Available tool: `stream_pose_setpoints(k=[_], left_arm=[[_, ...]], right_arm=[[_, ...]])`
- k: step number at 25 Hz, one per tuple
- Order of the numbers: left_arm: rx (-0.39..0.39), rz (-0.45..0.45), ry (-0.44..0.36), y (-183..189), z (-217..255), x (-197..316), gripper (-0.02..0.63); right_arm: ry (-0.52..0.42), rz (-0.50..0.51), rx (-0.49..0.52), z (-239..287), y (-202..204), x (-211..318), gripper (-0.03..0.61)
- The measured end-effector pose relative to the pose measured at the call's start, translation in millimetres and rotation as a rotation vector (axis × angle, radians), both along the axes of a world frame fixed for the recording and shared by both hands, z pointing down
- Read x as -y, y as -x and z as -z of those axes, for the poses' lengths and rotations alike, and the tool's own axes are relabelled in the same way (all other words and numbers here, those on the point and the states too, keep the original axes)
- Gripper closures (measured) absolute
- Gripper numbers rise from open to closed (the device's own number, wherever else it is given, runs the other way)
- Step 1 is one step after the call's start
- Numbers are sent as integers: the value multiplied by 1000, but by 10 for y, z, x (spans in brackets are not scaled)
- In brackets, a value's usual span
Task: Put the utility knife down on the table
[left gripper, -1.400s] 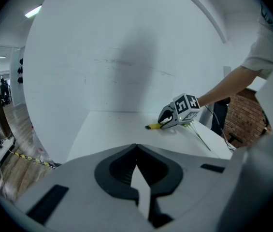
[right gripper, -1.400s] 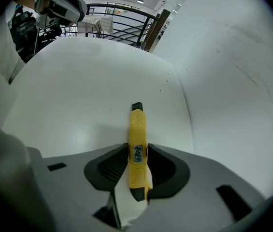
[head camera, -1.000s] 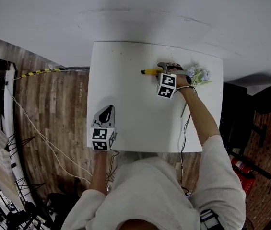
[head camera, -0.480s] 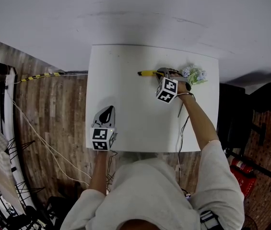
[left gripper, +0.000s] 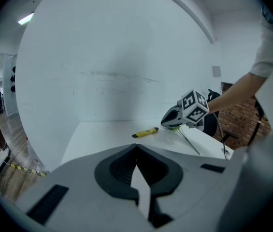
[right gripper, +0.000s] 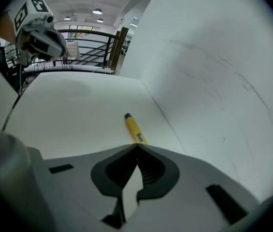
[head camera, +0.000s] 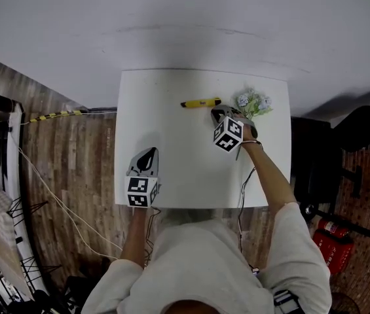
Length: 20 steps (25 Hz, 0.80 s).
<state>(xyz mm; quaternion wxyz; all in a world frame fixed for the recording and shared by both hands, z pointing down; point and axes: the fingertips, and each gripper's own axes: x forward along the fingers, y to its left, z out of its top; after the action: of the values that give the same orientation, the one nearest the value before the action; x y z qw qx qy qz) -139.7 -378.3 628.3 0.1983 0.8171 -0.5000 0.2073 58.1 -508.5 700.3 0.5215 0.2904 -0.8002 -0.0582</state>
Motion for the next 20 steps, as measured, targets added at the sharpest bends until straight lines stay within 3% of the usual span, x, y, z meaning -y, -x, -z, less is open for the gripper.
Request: stream_pose_setpoints(k=[11, 20], left_arm=[[13, -19, -70, -191, 326, -54, 607], [20, -30, -142, -325, 682, 17, 607]], right_arm=[[-15, -201, 313, 587, -198, -482, 580], [-91, -296, 458, 977, -440, -835, 580]])
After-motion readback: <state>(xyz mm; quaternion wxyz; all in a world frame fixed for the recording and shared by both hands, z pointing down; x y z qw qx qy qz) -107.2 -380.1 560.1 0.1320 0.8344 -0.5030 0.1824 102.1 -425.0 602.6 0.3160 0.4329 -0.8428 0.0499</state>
